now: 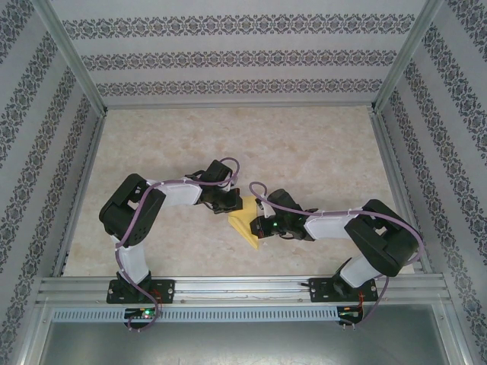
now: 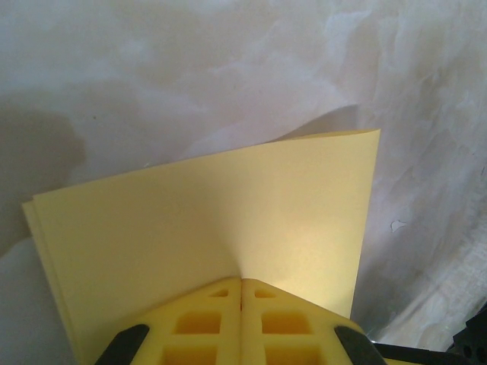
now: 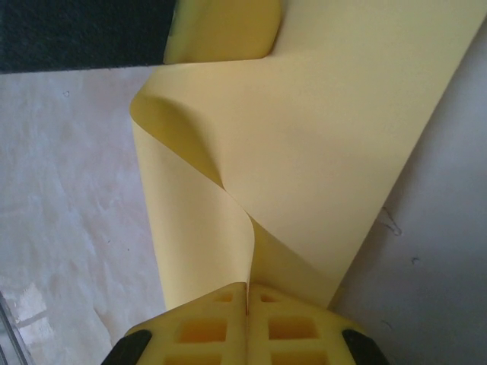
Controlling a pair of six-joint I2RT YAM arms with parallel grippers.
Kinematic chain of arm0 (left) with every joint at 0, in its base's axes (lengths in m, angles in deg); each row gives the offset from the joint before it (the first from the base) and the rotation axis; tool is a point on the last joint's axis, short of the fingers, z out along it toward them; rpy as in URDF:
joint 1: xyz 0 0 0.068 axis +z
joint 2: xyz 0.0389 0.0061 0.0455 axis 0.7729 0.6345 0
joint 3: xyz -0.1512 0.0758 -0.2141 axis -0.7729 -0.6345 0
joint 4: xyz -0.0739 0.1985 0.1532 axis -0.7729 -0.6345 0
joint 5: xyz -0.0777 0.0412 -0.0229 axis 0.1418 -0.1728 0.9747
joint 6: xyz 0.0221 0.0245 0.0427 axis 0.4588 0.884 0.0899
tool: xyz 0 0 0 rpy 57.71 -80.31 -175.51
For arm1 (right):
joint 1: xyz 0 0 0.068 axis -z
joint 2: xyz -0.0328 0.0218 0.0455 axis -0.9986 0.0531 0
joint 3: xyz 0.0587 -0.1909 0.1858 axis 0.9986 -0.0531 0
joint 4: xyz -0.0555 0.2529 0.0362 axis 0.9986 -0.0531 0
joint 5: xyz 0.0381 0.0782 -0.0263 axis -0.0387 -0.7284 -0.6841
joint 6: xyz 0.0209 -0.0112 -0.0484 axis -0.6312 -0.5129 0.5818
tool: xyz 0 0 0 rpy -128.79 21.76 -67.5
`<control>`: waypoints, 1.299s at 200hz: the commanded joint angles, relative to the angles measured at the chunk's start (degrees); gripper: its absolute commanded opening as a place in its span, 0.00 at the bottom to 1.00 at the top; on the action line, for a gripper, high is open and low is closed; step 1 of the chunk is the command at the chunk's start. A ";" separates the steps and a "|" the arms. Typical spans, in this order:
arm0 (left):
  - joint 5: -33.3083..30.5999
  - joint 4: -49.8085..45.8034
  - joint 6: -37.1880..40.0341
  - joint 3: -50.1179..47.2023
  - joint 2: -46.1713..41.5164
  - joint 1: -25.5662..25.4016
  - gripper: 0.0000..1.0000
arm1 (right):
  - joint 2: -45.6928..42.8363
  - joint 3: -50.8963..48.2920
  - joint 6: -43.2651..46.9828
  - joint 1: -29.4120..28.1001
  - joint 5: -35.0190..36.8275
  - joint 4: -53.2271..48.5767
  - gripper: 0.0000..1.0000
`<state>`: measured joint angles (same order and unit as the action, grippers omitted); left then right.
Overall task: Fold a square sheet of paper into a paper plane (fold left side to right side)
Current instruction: Third fold the triangle at the center of the table.
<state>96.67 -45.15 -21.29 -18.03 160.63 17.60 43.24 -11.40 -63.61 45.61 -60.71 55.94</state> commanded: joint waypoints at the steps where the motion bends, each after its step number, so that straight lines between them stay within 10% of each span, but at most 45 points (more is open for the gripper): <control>1: -2.94 -4.97 0.28 -0.73 2.77 -1.24 0.00 | 0.58 0.93 1.13 0.61 0.34 -1.06 0.00; 260: -3.23 -4.44 -0.10 -1.47 2.90 -1.26 0.00 | 1.86 3.01 2.28 -0.96 -0.77 -3.06 0.00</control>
<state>96.65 -45.13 -21.31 -18.03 160.63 17.60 44.37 -8.95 -61.68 45.44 -60.82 53.09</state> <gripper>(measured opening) 0.044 0.043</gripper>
